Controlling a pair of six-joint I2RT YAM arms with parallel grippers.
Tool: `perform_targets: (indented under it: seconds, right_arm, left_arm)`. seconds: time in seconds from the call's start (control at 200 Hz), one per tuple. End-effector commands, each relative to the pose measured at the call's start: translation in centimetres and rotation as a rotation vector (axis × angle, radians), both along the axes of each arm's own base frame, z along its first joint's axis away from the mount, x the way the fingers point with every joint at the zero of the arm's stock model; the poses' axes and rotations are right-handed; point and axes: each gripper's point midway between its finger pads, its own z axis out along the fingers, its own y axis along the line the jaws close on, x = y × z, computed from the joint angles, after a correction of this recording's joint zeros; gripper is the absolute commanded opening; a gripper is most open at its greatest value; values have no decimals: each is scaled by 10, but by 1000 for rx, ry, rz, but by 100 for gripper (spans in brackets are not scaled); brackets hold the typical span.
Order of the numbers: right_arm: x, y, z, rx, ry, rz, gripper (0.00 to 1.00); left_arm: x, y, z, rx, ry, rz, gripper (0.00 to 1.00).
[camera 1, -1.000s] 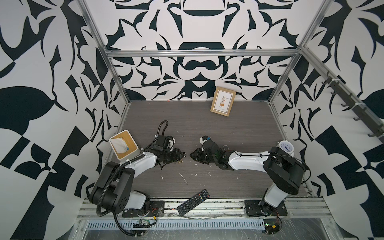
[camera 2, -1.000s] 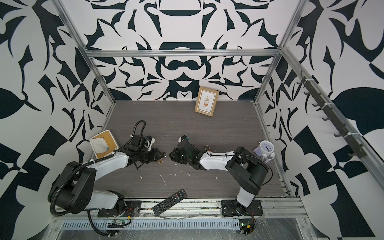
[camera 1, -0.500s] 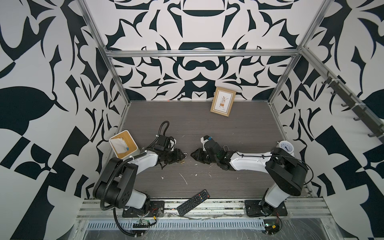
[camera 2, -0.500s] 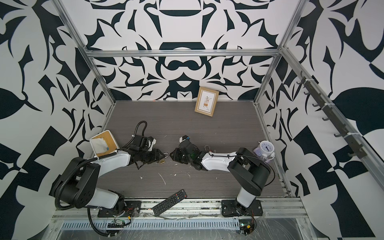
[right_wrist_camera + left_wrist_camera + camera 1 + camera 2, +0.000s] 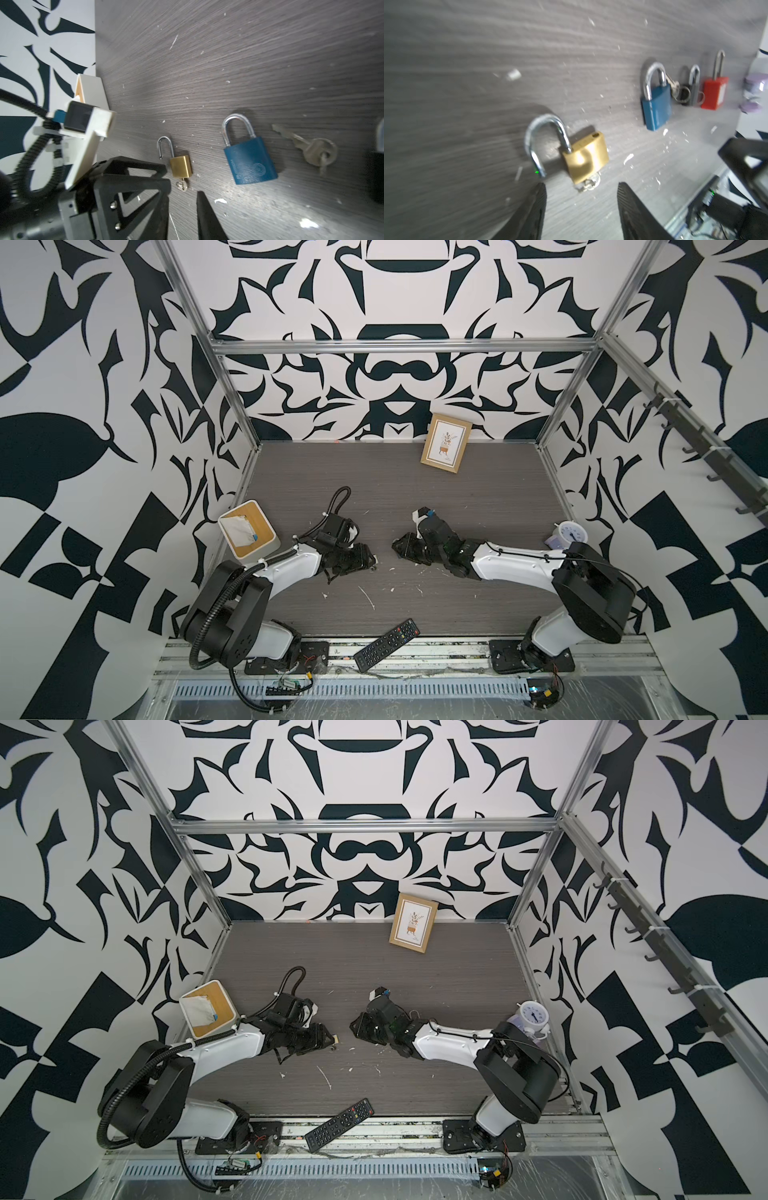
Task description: Lock with the key
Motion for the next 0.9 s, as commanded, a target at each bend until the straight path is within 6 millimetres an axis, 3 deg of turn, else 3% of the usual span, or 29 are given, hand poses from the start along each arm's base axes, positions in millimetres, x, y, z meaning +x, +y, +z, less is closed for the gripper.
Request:
perform_targets:
  seconds: [0.0, 0.09, 0.16, 0.33, 0.46, 0.62, 0.895]
  right_arm:
    - [-2, -2, 16, -161, -77, 44, 37]
    - [-9, 5, 20, -330, -139, 102, 46]
    - [-12, 18, 21, -389, -164, 145, 49]
    - [-14, 51, 0, -509, -153, 251, 51]
    - [-12, 61, -18, -559, -140, 270, 52]
    - [-6, 59, -27, -623, -159, 262, 53]
    - [-5, 72, -31, -623, -180, 317, 55]
  left_arm:
    - [3, 12, 6, 64, 4, 67, 61]
    - [0, 24, 18, 81, -27, 120, 63]
    - [-3, 36, 39, 76, -96, 180, 67]
    - [-11, 66, 83, 72, -258, 287, 73]
    - [-20, 88, 105, 69, -341, 356, 76]
    - [-28, 96, 109, 36, -340, 374, 77]
    - [-26, 87, 102, -64, -320, 375, 79]
